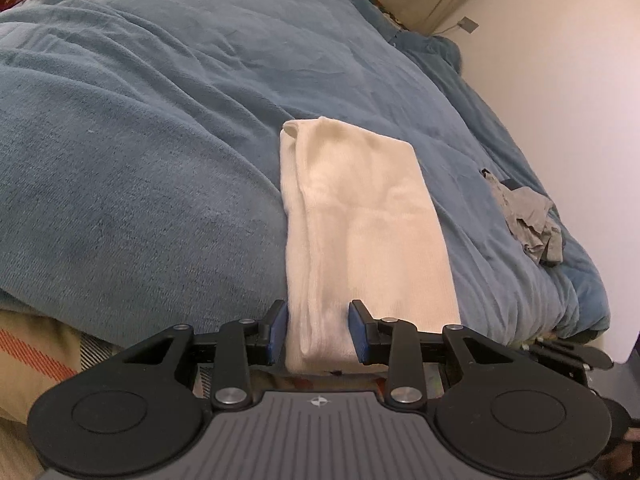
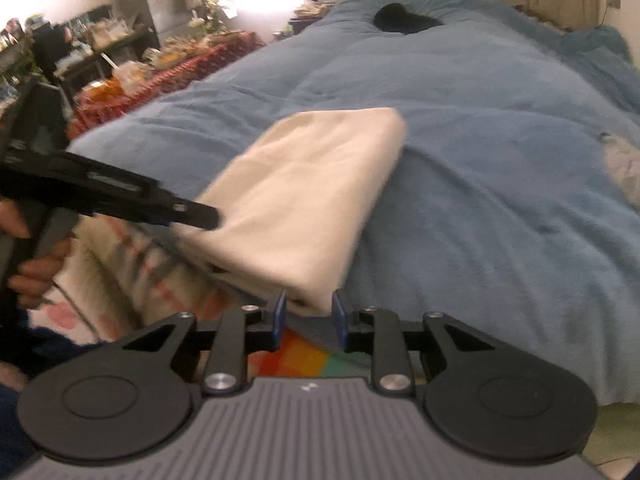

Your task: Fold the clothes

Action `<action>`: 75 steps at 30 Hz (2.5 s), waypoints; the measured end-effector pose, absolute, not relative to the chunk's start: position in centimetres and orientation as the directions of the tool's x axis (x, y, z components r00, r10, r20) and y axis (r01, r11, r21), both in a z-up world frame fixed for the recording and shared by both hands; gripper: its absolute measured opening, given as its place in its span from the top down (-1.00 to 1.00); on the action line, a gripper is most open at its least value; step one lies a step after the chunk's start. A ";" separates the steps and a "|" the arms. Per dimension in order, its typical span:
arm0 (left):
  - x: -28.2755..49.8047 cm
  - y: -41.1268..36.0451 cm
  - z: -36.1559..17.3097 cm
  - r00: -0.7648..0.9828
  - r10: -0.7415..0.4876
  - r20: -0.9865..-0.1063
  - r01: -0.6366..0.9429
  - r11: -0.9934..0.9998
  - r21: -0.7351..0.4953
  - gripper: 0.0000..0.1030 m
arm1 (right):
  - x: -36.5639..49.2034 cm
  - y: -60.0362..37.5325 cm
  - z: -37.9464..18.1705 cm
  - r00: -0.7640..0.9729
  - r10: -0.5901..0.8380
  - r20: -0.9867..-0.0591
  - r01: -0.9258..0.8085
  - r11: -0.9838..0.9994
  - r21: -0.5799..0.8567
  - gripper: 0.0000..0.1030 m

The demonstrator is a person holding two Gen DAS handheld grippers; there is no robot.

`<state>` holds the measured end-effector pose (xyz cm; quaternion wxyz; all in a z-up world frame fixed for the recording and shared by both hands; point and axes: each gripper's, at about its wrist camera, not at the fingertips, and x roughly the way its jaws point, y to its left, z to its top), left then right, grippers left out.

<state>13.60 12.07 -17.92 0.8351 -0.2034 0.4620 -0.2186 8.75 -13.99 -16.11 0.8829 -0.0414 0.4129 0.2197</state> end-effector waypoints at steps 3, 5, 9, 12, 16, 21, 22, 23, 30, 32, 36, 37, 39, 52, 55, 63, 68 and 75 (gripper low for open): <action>13.7 12.0 -18.3 0.471 -0.558 -0.684 0.172 0.818 -0.549 0.32 | 9.6 -13.5 -17.3 0.547 0.336 -0.767 -0.450 0.891 0.069 0.35; 13.8 12.1 -18.6 0.465 -0.561 -0.685 0.164 0.815 -0.555 0.27 | 10.1 -13.0 -18.2 0.537 0.333 -0.775 -0.468 0.882 0.054 0.35; 13.9 12.1 -18.6 0.462 -0.566 -0.683 0.161 0.811 -0.562 0.39 | 10.4 -12.6 -19.0 0.531 0.357 -0.768 -0.465 0.881 0.088 0.59; 13.6 11.9 -18.0 0.473 -0.555 -0.684 0.168 0.819 -0.549 0.49 | 10.1 -12.8 -18.4 0.539 0.374 -0.754 -0.427 0.894 0.137 0.76; 13.4 11.8 -17.6 0.469 -0.545 -0.695 0.171 0.828 -0.534 0.50 | 9.5 -12.4 -17.9 0.537 0.349 -0.768 -0.435 0.895 0.102 0.82; 13.2 12.3 -17.6 0.460 -0.550 -0.697 0.152 0.822 -0.548 0.49 | 8.7 -12.4 -18.2 0.520 0.329 -0.788 -0.465 0.883 0.062 0.82; 13.1 12.6 -17.4 0.458 -0.553 -0.696 0.149 0.820 -0.553 0.50 | 8.6 -12.7 -17.9 0.522 0.329 -0.787 -0.463 0.884 0.063 0.82; 13.1 12.9 -17.2 0.458 -0.555 -0.694 0.146 0.817 -0.557 0.50 | 8.6 -13.2 -17.6 0.525 0.329 -0.785 -0.459 0.886 0.065 0.82; 14.5 14.2 -15.0 0.519 -0.543 -0.660 0.153 0.819 -0.553 0.16 | 10.5 -16.6 -14.4 0.581 0.352 -0.734 -0.396 0.910 0.123 0.56; 16.2 14.0 -14.7 0.535 -0.538 -0.652 0.160 0.822 -0.547 0.12 | 12.2 -16.8 -14.2 0.606 0.330 -0.723 -0.370 0.923 0.111 0.39; 20.6 12.8 -15.3 0.518 -0.546 -0.658 0.175 0.821 -0.544 0.03 | 16.2 -16.7 -14.3 0.629 0.331 -0.704 -0.340 0.931 0.134 0.32; 21.8 12.4 -15.6 0.506 -0.550 -0.664 0.176 0.820 -0.545 0.03 | 17.4 -16.7 -14.4 0.629 0.337 -0.701 -0.331 0.931 0.152 0.24; 23.8 11.8 -16.3 0.488 -0.548 -0.680 0.180 0.825 -0.536 0.03 | 19.6 -16.6 -14.8 0.627 0.350 -0.696 -0.312 0.931 0.188 0.21; 29.7 11.0 -19.5 0.427 -0.626 -0.653 0.126 0.756 -0.642 0.26 | 29.1 -15.2 -17.8 0.585 0.378 -0.717 -0.247 0.926 0.287 0.10; 29.4 10.6 -19.0 0.451 -0.612 -0.649 0.171 0.773 -0.611 0.44 | 28.9 -14.4 -17.9 0.590 0.379 -0.713 -0.271 0.925 0.268 0.31; 28.0 7.7 -17.6 0.554 -0.518 -0.652 0.353 0.855 -0.380 0.46 | 26.5 -12.2 -17.8 0.661 0.312 -0.683 -0.331 0.938 0.108 0.35; 28.5 8.0 -17.6 0.570 -0.514 -0.641 0.335 0.858 -0.390 0.42 | 25.5 -12.6 -17.2 0.671 0.301 -0.677 -0.324 0.941 0.098 0.35; 28.1 9.6 -15.7 0.617 -0.516 -0.594 0.297 0.852 -0.432 0.37 | 22.2 -12.8 -15.4 0.703 0.292 -0.648 -0.362 0.932 0.028 0.50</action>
